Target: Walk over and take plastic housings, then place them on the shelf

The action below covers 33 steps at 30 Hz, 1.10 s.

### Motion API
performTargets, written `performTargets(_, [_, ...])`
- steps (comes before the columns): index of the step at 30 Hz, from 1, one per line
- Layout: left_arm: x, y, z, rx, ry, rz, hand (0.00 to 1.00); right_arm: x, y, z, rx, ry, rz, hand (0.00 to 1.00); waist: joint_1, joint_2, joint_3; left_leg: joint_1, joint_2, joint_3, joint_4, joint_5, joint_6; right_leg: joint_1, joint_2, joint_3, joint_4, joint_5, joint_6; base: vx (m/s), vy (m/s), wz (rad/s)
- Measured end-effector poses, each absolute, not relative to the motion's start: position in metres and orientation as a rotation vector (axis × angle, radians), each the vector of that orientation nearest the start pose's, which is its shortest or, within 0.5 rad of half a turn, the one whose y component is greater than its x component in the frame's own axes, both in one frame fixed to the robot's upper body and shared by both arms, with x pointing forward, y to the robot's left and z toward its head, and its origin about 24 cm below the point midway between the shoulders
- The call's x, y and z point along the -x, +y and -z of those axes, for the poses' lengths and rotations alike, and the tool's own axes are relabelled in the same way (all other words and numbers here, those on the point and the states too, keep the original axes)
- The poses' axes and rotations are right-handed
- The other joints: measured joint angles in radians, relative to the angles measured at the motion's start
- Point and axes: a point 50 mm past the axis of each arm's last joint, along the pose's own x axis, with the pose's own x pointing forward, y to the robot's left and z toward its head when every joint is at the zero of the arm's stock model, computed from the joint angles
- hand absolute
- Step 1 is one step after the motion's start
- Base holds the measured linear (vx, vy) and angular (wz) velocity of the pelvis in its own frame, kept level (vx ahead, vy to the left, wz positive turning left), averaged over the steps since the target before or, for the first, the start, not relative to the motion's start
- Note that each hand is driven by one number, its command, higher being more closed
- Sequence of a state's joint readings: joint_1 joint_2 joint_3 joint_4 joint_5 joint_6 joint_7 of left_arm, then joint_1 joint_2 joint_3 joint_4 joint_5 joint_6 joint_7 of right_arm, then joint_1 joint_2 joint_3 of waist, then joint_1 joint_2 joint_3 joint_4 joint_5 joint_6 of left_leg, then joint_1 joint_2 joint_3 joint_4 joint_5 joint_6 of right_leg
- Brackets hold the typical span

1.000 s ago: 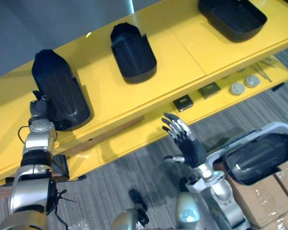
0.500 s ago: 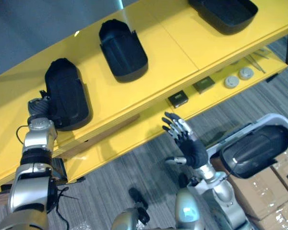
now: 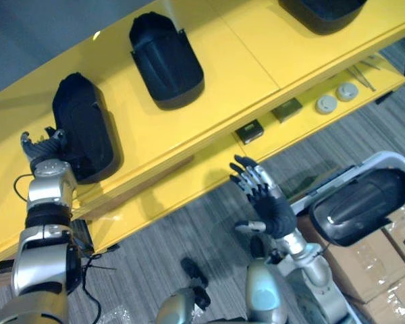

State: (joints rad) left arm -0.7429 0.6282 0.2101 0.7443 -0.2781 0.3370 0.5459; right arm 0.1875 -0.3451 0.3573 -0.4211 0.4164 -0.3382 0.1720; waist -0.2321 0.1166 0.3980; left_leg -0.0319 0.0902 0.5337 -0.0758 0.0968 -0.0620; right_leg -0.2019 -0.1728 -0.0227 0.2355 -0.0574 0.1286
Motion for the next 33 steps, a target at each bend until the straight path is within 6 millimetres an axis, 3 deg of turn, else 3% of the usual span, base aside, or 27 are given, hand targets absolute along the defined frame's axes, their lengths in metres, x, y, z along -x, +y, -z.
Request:
performTargets(12, [-0.331, 0.359, -0.156, -0.075, 0.087, -1.035, 0.0, -0.183, -0.117, -0.108, -0.174, -0.429, -0.537, 0.0, -0.009, 0.008, -0.006, 0.036, -0.005, -0.039, -0.003, 0.003, 0.005, 0.07, -0.008, -0.032, -0.026, 0.002, 0.008, 0.0, 0.002, 0.07])
performTargets(17, [-0.329, 0.362, -0.178, -0.114, -0.098, -1.05, 0.0, -0.19, -0.12, -0.117, -0.108, -0.531, -0.515, 0.0, 0.003, 0.01, -0.036, 0.051, -0.003, -0.063, -0.003, 0.003, 0.005, 0.123, -0.008, -0.062, -0.071, 0.01, 0.009, 0.04, 0.01, 0.14])
performTargets(22, [-0.329, 0.334, -0.22, -0.097, -0.412, -0.929, 0.0, -0.2, -0.114, -0.138, -0.081, -0.668, -0.552, 0.0, 0.008, 0.005, -0.123, 0.081, -0.008, -0.115, -0.005, 0.003, 0.005, 0.213, -0.01, -0.116, -0.132, 0.021, 0.011, 0.07, 0.013, 0.22])
performTargets(23, [-0.322, 0.323, -0.229, -0.086, -0.527, -0.876, 0.0, -0.206, -0.107, -0.145, -0.082, -0.704, -0.583, 0.0, 0.024, 0.008, -0.16, 0.088, -0.007, -0.117, -0.005, 0.003, 0.005, 0.229, -0.01, -0.125, -0.144, 0.022, 0.012, 0.06, 0.007, 0.12])
performTargets(25, [-0.314, 0.306, -0.231, -0.052, -0.614, -0.812, 0.0, -0.212, -0.101, -0.146, -0.081, -0.708, -0.603, 0.0, 0.038, 0.017, -0.188, 0.092, -0.006, -0.145, -0.005, 0.003, 0.005, 0.256, -0.009, -0.152, -0.156, 0.022, 0.013, 0.05, 0.005, 0.29])
performTargets(26, [-0.31, 0.297, -0.228, -0.027, -0.647, -0.777, 0.0, -0.216, -0.098, -0.146, -0.079, -0.7, -0.61, 1.0, 0.052, 0.02, -0.194, 0.101, -0.006, -0.163, -0.005, 0.003, 0.005, 0.278, -0.008, -0.171, -0.162, 0.022, 0.013, 0.0, 0.001, 0.48])
performTargets(28, [-0.291, 0.282, -0.206, 0.019, -0.662, -0.718, 0.0, -0.223, -0.085, -0.142, -0.041, -0.671, -0.642, 1.0, 0.088, 0.03, -0.222, 0.101, -0.003, -0.196, -0.005, 0.004, 0.003, 0.305, -0.003, -0.205, -0.175, 0.022, 0.013, -0.03, -0.004, 0.46])
performTargets(29, [-0.277, 0.275, -0.186, 0.046, -0.635, -0.695, 0.0, -0.226, -0.078, -0.139, -0.017, -0.648, -0.647, 1.0, 0.109, 0.029, -0.228, 0.101, -0.001, -0.223, -0.006, 0.007, -0.001, 0.325, -0.001, -0.231, -0.181, 0.022, 0.013, -0.04, -0.01, 0.55])
performTargets(31, [-0.256, 0.266, -0.151, 0.08, -0.553, -0.702, 0.0, -0.233, -0.071, -0.13, -0.001, -0.59, -0.628, 1.0, 0.153, 0.016, -0.242, 0.099, 0.0, -0.256, -0.01, 0.011, -0.008, 0.347, 0.004, -0.271, -0.195, 0.021, 0.012, -0.07, -0.018, 0.56])
performTargets(33, [-0.231, 0.268, -0.111, 0.097, -0.418, -0.766, 0.0, -0.24, -0.063, -0.119, -0.012, -0.519, -0.611, 1.0, 0.213, -0.016, -0.262, 0.08, 0.001, -0.292, -0.012, 0.018, -0.016, 0.361, 0.01, -0.314, -0.206, 0.017, 0.007, -0.07, -0.019, 0.55])
